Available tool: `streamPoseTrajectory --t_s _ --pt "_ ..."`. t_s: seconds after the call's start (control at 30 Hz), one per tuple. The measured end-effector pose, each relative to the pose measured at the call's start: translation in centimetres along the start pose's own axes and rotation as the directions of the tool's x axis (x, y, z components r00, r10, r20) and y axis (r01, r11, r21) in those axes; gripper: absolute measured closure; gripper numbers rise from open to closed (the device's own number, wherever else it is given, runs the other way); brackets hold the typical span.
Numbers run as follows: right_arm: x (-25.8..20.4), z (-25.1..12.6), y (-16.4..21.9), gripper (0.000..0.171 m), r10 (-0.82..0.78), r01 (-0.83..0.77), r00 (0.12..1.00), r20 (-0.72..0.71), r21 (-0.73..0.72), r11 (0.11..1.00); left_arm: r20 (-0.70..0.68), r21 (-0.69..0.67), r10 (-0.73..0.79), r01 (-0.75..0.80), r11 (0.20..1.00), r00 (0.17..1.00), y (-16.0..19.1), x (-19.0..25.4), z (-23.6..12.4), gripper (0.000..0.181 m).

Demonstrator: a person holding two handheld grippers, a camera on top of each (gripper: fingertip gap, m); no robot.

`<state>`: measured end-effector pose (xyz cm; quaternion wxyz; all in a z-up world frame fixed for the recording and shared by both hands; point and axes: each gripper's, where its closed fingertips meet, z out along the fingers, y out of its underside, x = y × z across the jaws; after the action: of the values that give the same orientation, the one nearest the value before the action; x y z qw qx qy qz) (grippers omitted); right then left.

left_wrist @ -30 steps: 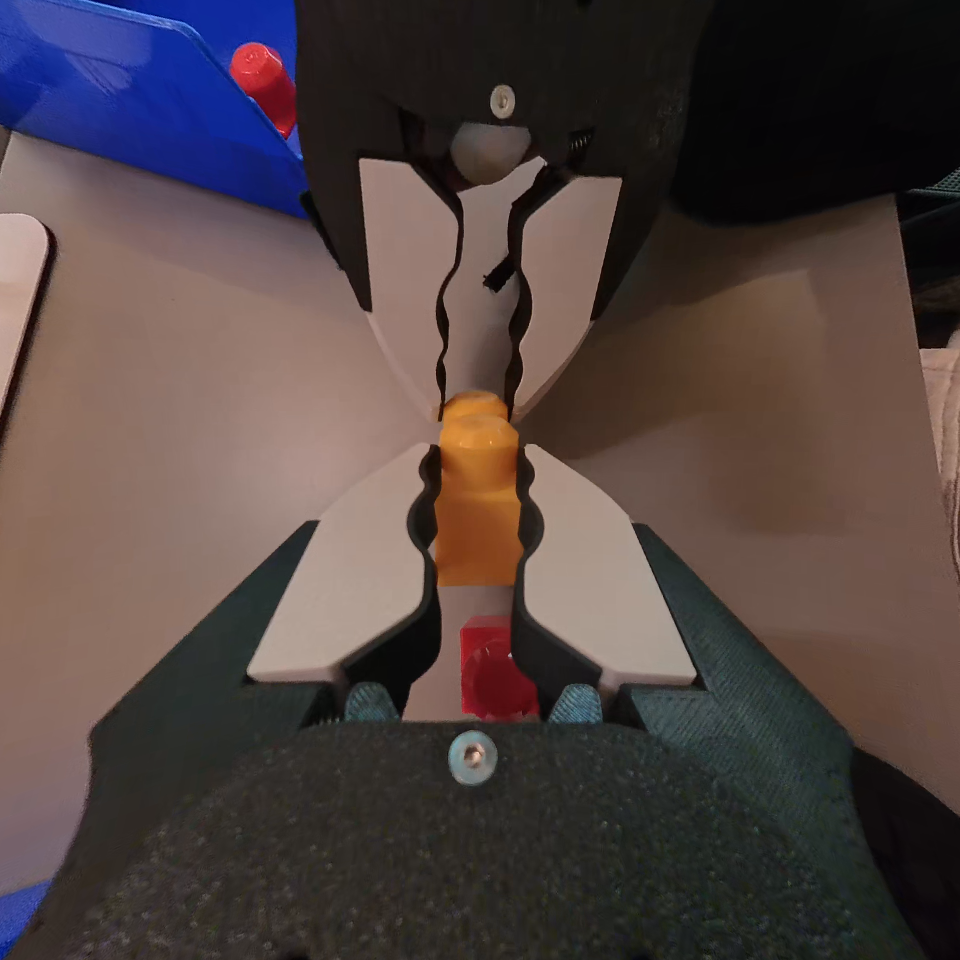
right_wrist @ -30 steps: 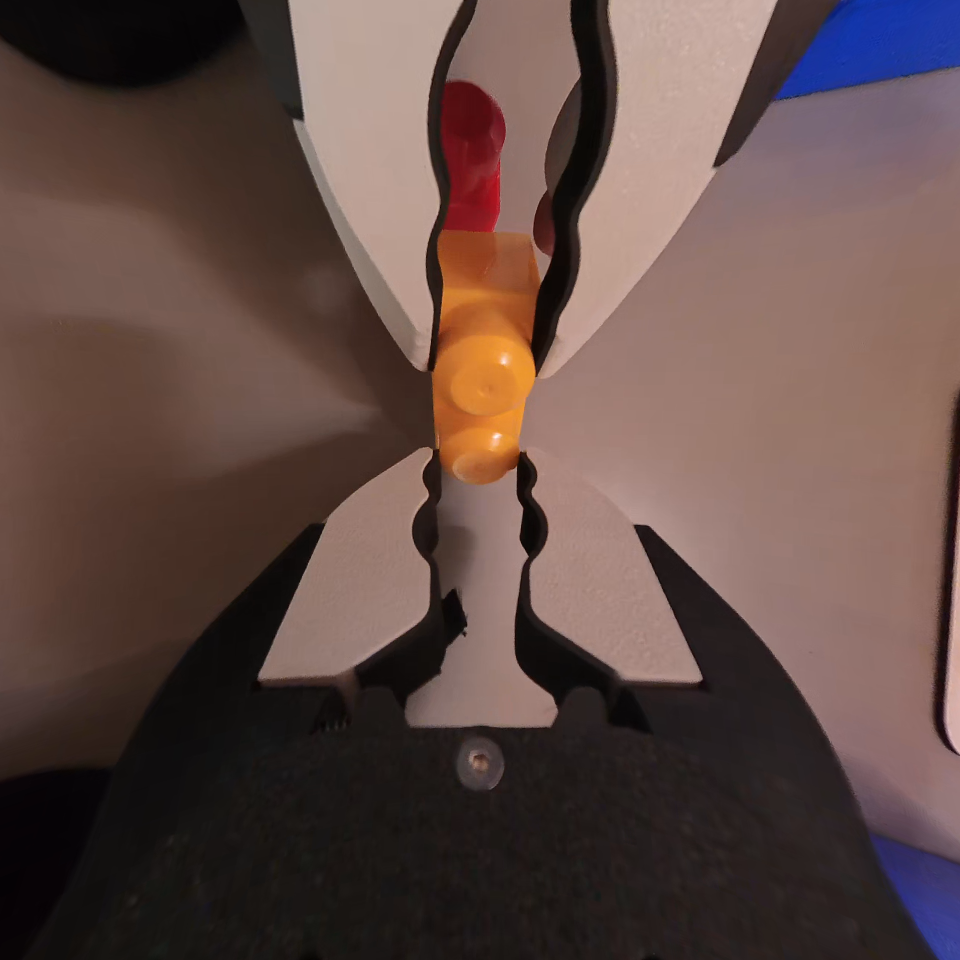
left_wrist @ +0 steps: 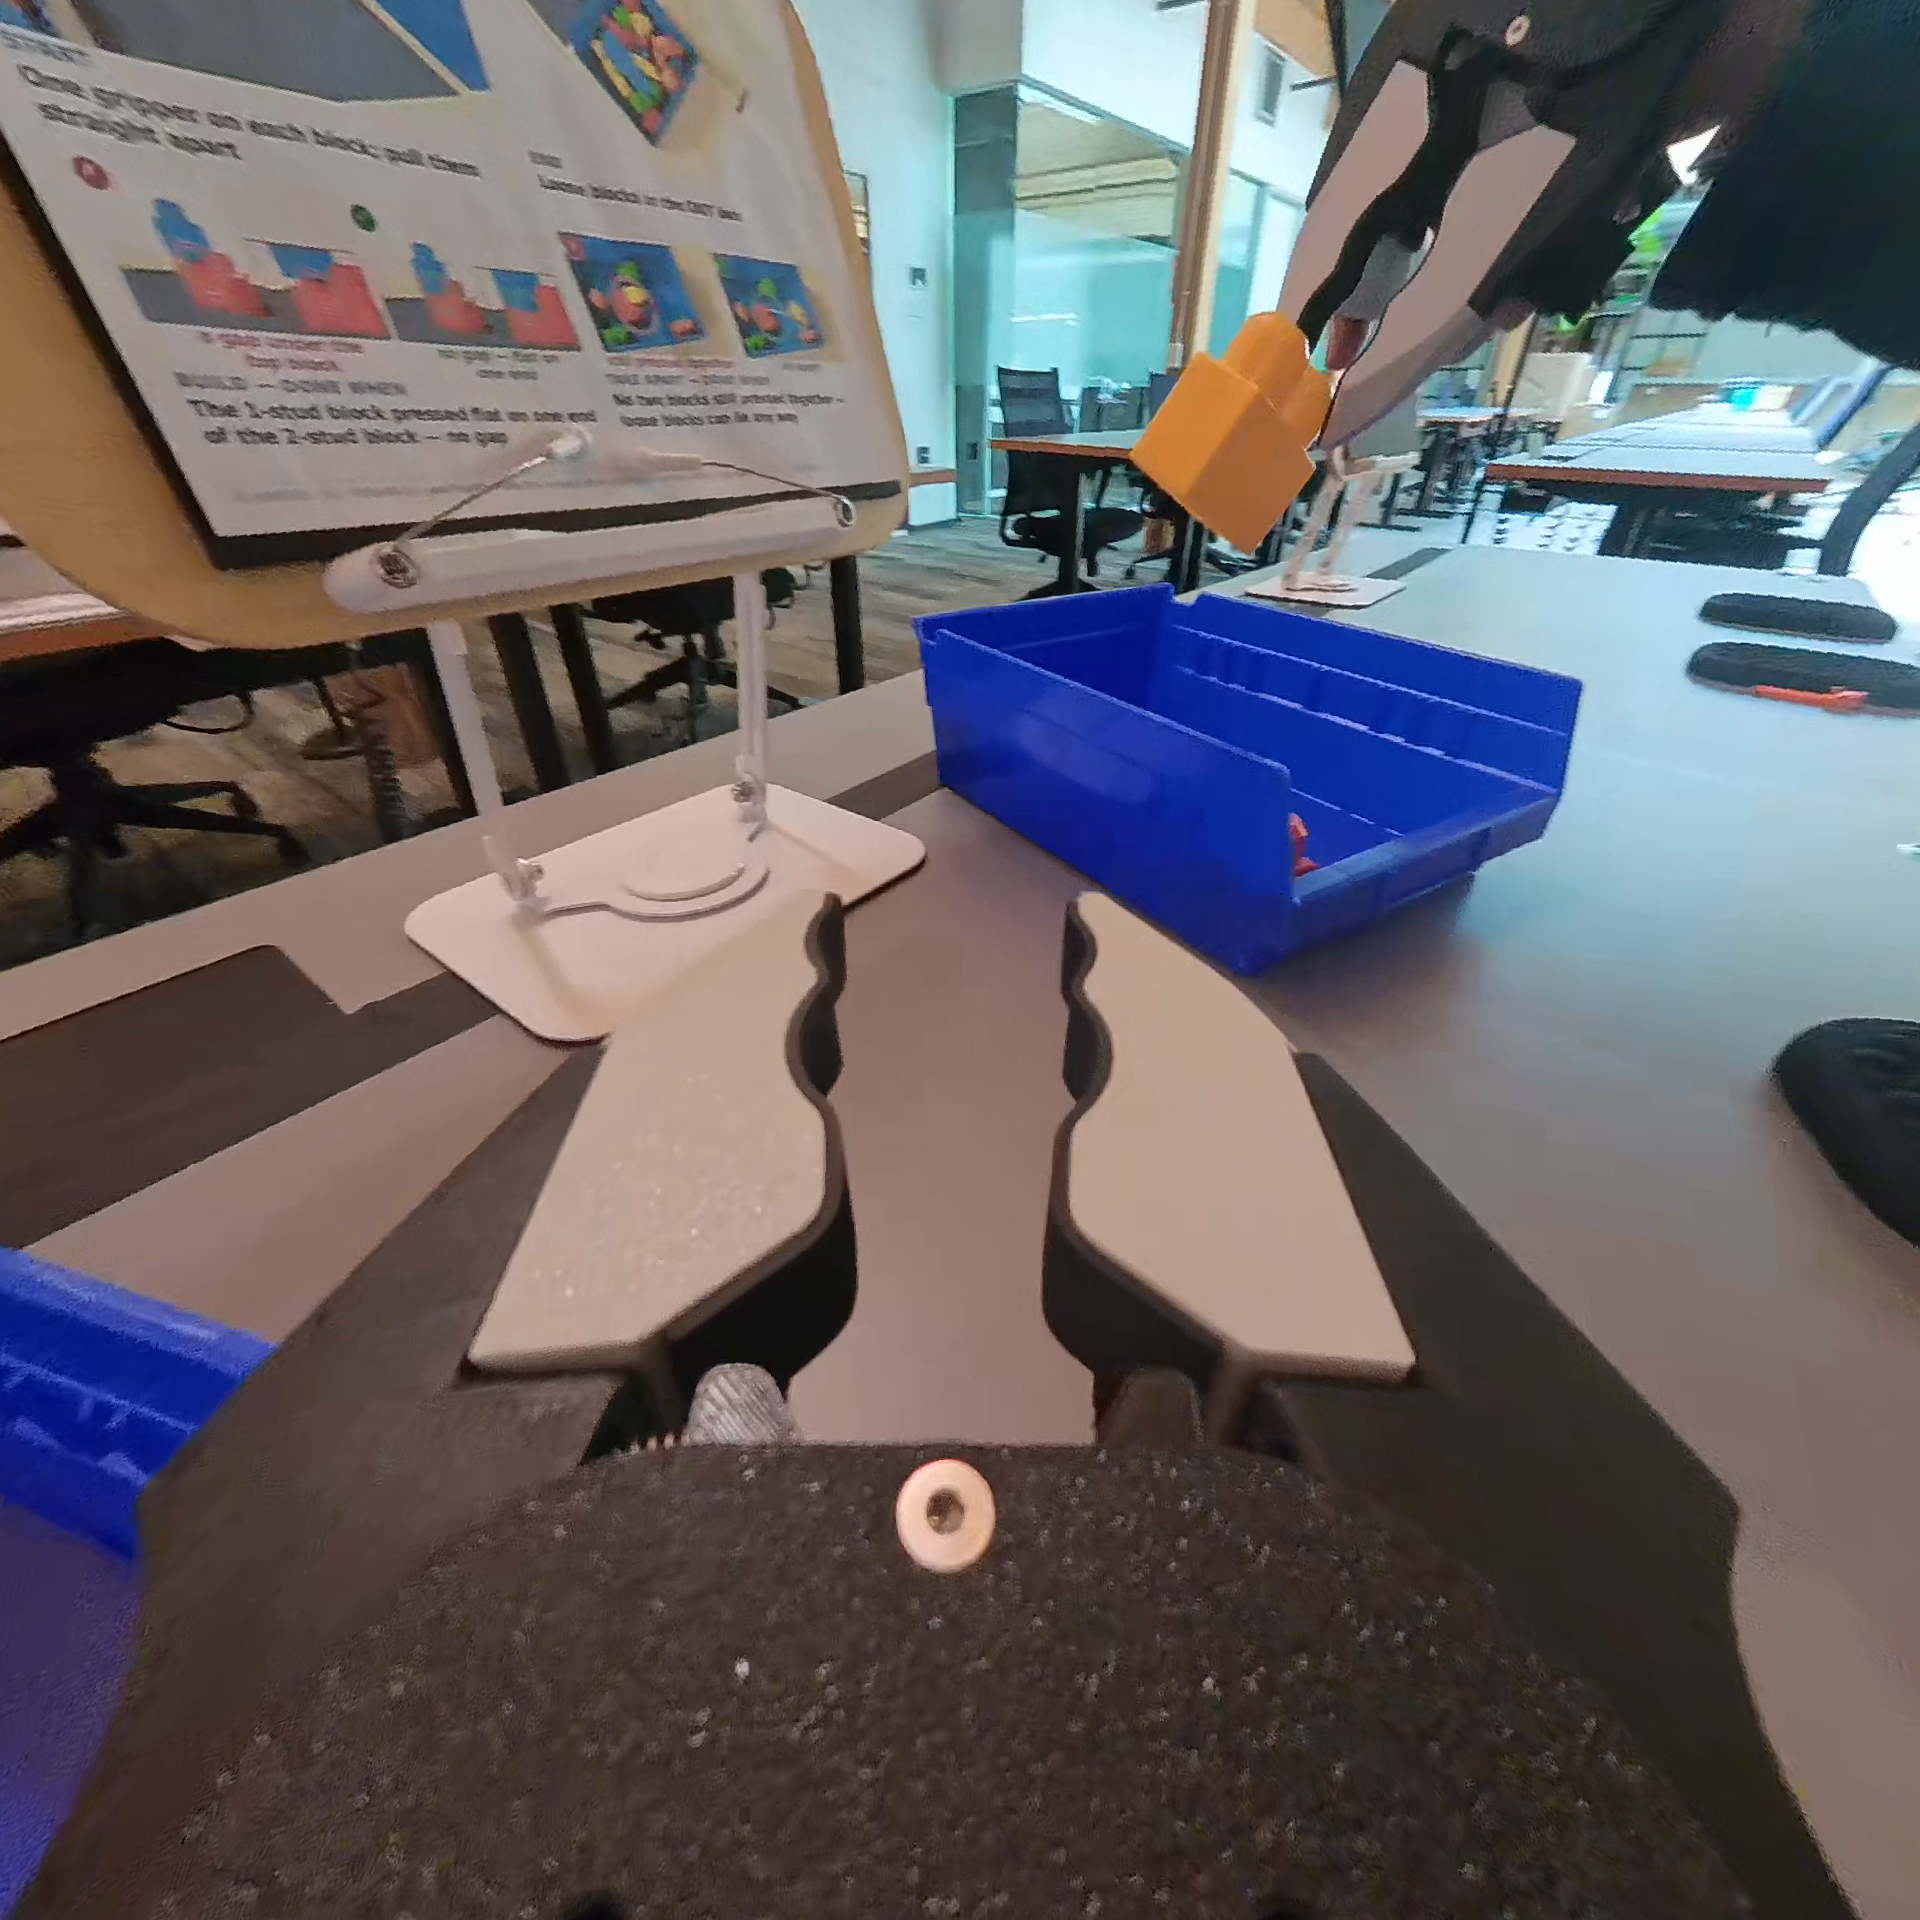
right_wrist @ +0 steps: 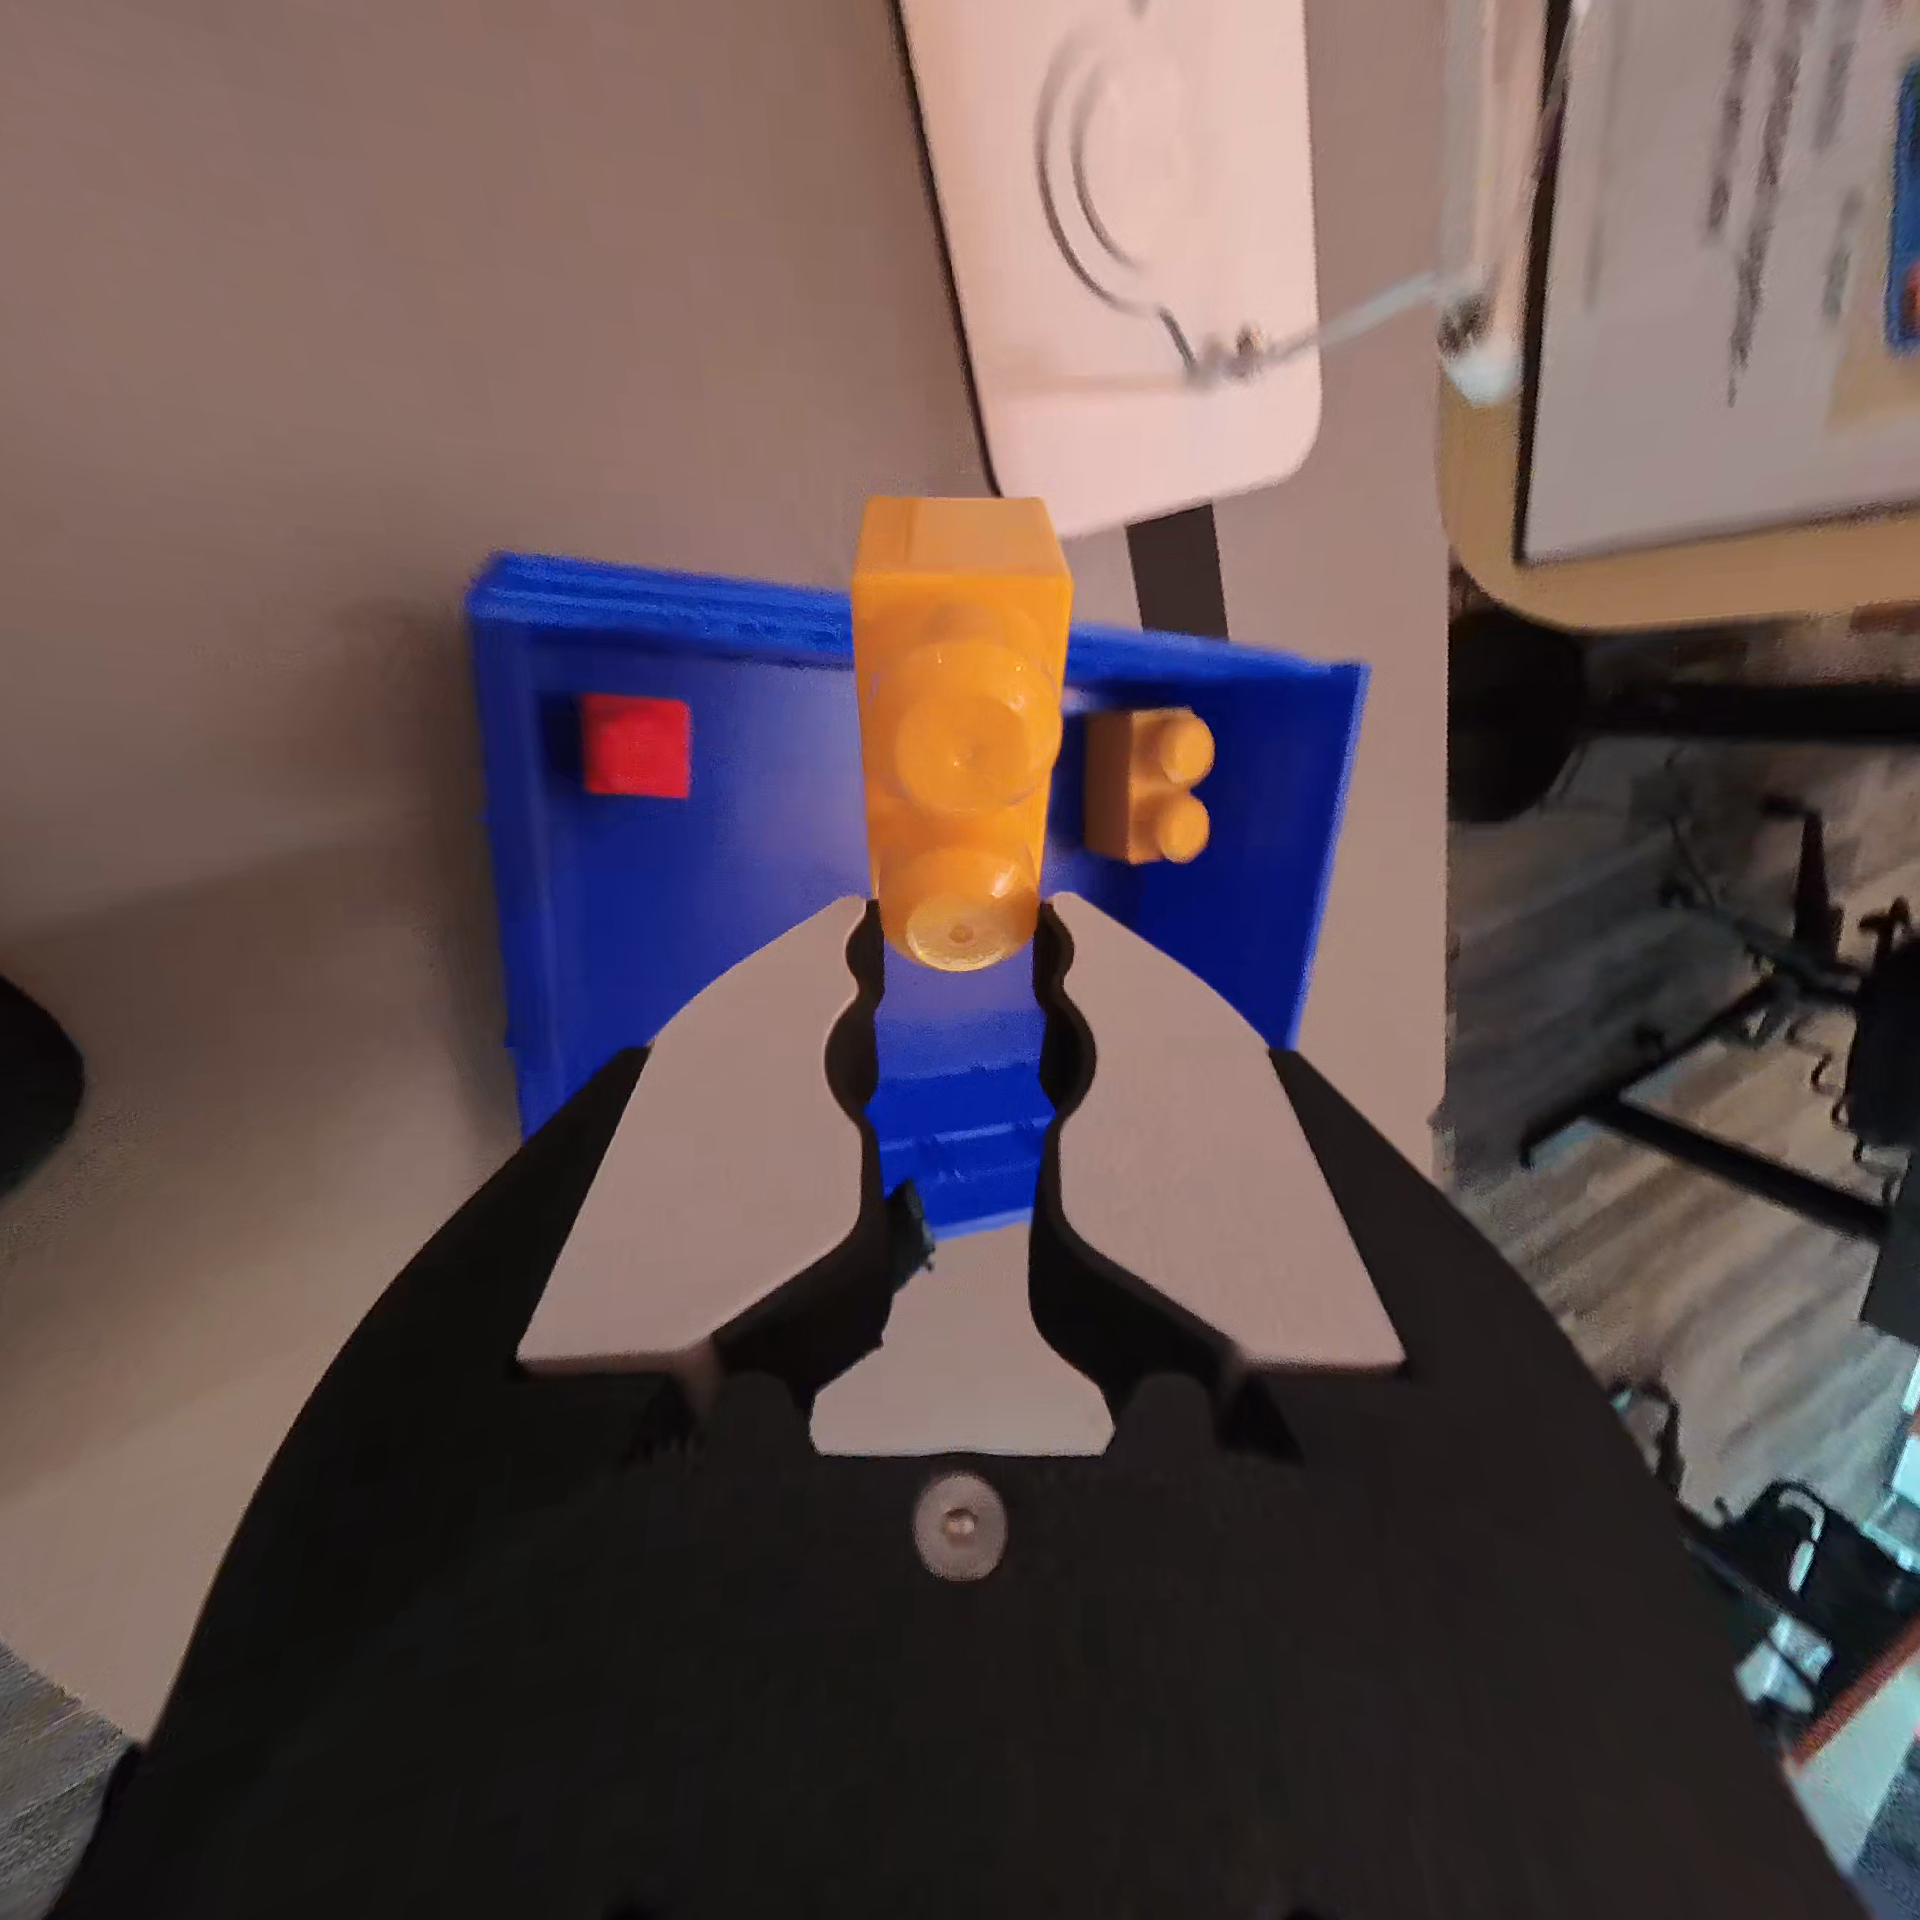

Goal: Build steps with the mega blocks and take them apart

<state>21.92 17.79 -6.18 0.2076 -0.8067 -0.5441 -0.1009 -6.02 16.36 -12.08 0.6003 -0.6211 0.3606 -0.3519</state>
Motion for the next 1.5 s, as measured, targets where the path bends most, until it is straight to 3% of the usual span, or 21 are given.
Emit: streamPoseTrajectory --t_s 0.03,0.1,0.37,0.63,1.2,1.37,1.5 --pt "0.9 0.4 0.8 0.143 0.023 -0.023 1.0 0.003 -0.019 1.0 0.022 0.008 0.011 -0.011 1.0 1.0 0.1 -0.2 0.0 0.148" --pt "2.5 1.4 2.3 0.143 0.062 -0.061 0.998 0.008 -0.061 0.996 0.095 0.031 0.033 -0.036 0.999 0.995 0.1 -1.0 -0.2 0.181" --pt "6.7 7.4 9.2 0.144 0.181 -0.17 0.983 0.014 -0.274 0.946 0.311 0.089 0.018 -0.048 0.995 0.95 -0.4 -4.3 -1.5 0.181" --pt "7.0 12.4 13.5 0.143 0.224 -0.176 0.972 0.064 -0.429 0.886 0.303 0.077 0.007 -0.032 0.997 0.953 0.1 -4.6 -1.3 0.181" --pt "7.7 16.5 14.0 0.143 0.118 -0.018 0.975 0.186 -0.466 0.885 0.26 0.019 0.021 -0.027 0.999 0.965 1.7 -4.3 -0.2 0.181" --pt "7.9 17.0 14.5 0.143 0.099 -0.013 0.984 0.151 -0.486 0.874 0.255 0.004 0.018 -0.019 1.0 0.967 2.1 -4.2 -0.1 0.181" --pt "8.8 15.1 13.1 0.137 0.103 -0.053 0.99 0.095 -0.428 0.902 0.244 -0.011 -0.004 0.007 1.0 0.97 2.2 -4.2 -0.1 0.181"
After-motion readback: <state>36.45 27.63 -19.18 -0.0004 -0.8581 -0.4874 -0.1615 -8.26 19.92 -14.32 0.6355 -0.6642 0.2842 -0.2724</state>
